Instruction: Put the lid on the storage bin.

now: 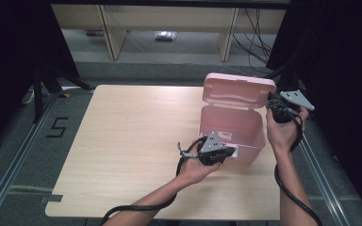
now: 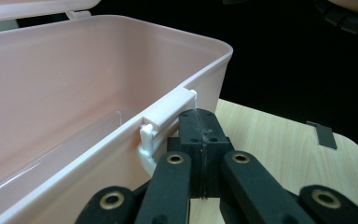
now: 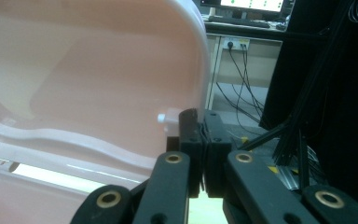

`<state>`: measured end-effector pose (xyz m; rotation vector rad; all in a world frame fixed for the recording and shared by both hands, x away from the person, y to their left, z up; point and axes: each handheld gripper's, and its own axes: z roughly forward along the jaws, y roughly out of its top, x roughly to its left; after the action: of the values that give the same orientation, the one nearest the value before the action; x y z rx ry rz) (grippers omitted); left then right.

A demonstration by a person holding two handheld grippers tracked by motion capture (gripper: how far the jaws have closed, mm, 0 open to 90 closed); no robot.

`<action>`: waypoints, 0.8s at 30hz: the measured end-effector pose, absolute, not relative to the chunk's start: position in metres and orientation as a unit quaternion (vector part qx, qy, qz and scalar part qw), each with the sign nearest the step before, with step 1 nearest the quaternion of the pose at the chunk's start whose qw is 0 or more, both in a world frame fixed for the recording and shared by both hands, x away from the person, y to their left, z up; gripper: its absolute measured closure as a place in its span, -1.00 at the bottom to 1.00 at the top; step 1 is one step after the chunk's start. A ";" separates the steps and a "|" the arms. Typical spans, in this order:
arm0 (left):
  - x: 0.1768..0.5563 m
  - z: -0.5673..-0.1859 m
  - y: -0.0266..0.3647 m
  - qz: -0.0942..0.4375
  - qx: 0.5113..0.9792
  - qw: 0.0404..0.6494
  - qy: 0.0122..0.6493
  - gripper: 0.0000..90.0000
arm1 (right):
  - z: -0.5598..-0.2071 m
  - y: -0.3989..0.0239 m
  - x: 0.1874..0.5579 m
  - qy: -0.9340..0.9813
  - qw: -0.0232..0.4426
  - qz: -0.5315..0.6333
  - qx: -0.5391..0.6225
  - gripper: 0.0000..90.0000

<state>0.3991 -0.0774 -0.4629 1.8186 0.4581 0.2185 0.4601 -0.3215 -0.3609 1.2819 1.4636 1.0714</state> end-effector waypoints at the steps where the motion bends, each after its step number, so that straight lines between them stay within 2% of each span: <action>1: 0.399 -0.463 -0.077 0.094 0.780 0.586 0.196 1.00 | -0.361 -0.321 0.460 0.590 0.444 0.433 0.517 0.99; 24: 0.399 -0.463 -0.077 0.094 0.780 0.587 0.196 1.00 | -0.367 -0.319 0.447 0.590 0.450 0.431 0.513 0.99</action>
<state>0.3992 -0.0773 -0.4629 1.8187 0.4566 0.2184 0.4474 -0.3194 -0.3665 1.2692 1.4584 1.0663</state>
